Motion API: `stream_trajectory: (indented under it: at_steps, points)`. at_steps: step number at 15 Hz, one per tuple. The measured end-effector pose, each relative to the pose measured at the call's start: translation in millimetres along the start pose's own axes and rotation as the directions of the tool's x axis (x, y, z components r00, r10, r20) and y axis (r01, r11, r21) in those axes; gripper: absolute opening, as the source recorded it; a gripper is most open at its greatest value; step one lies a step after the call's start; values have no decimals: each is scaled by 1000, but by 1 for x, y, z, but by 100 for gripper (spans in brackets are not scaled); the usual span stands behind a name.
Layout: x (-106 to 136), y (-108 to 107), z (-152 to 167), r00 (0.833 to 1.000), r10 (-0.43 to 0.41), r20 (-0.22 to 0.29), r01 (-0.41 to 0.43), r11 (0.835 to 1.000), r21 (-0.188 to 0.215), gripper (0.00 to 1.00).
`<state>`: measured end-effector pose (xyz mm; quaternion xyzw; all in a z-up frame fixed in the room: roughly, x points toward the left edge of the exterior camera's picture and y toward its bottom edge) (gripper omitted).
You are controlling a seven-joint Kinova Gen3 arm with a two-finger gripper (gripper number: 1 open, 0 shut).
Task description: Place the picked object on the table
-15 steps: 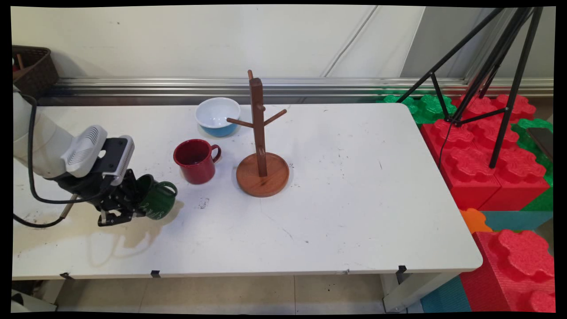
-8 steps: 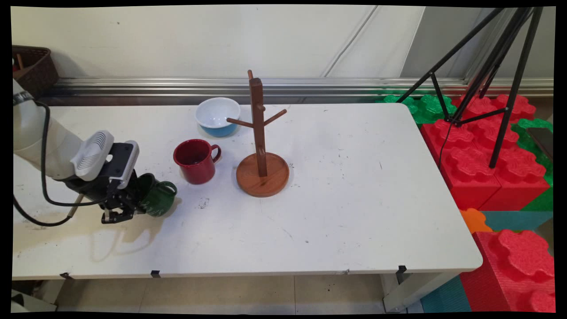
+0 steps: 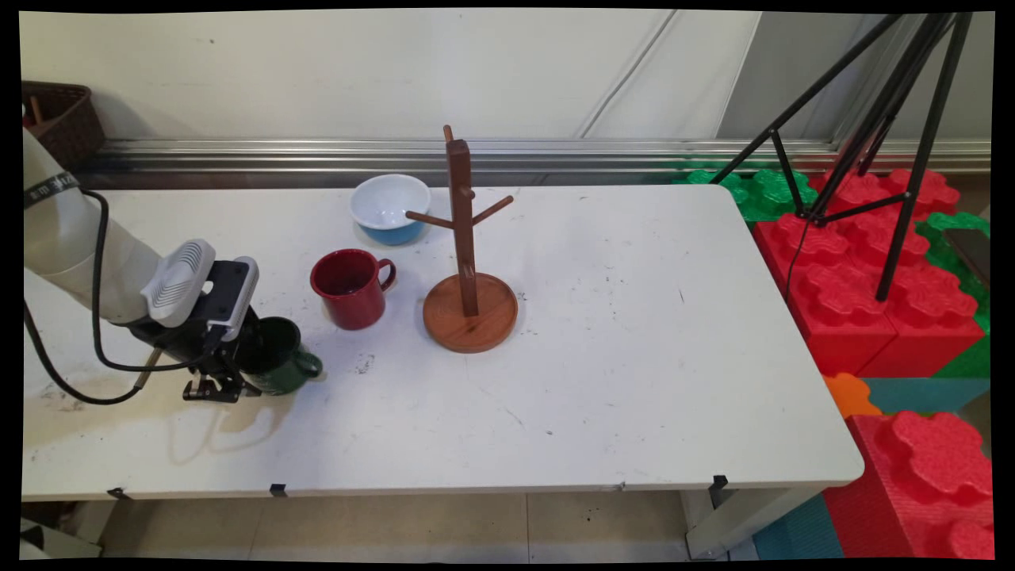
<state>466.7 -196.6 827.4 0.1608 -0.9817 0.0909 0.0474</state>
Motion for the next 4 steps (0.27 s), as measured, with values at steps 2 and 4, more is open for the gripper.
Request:
stream_trajectory:
  at_steps: [2,4]
  points:
    - [0,-3,1,1000,-6,-3,6,1000,10,100]
    - [1,-6,1,1000,-13,-7,13,1000,19,100]
